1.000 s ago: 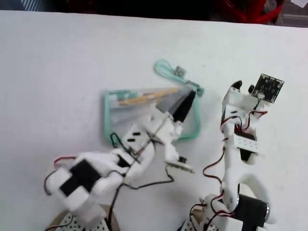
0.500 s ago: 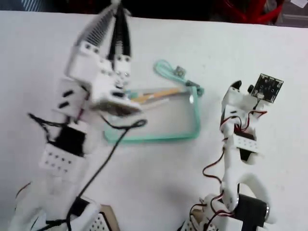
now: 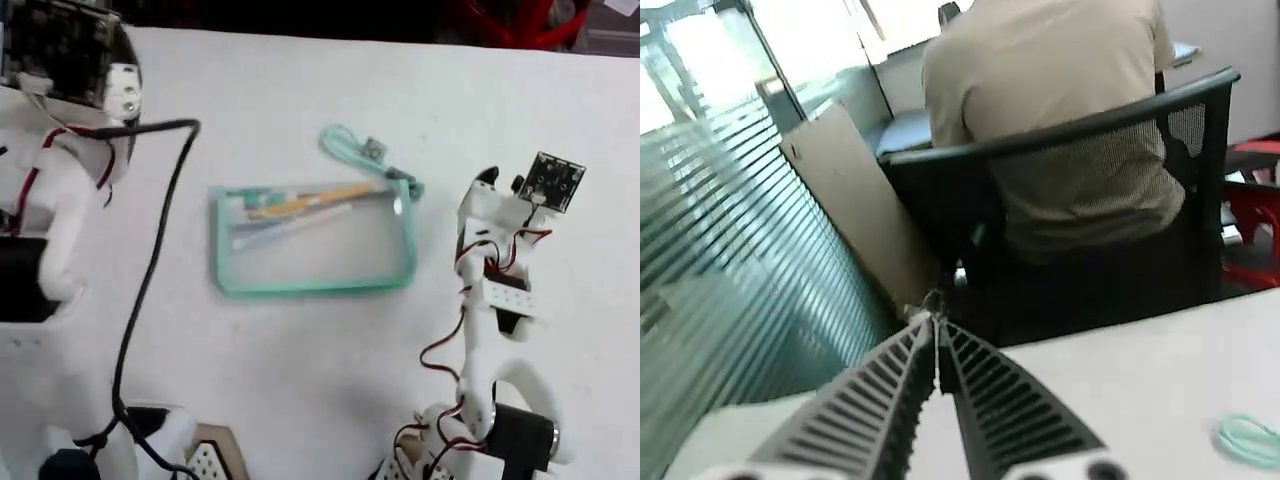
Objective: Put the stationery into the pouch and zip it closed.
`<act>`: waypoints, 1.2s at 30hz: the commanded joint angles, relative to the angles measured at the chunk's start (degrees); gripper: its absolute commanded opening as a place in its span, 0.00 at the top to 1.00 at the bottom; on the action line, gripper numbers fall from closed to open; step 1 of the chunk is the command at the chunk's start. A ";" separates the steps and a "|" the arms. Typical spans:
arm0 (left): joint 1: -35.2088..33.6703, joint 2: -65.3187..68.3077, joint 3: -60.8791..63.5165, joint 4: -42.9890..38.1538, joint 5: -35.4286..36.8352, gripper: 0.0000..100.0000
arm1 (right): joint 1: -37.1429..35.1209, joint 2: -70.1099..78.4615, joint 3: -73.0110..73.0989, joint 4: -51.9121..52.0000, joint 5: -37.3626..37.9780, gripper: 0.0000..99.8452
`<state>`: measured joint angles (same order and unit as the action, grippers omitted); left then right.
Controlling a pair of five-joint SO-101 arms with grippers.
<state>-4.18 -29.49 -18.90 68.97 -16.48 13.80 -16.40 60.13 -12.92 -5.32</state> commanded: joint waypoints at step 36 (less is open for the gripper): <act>-2.68 -30.64 10.02 30.42 12.31 0.90 | -26.42 -68.44 -41.05 91.91 21.45 0.87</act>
<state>-7.08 -59.82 -11.16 101.23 -3.82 -11.43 -79.78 24.00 70.68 13.23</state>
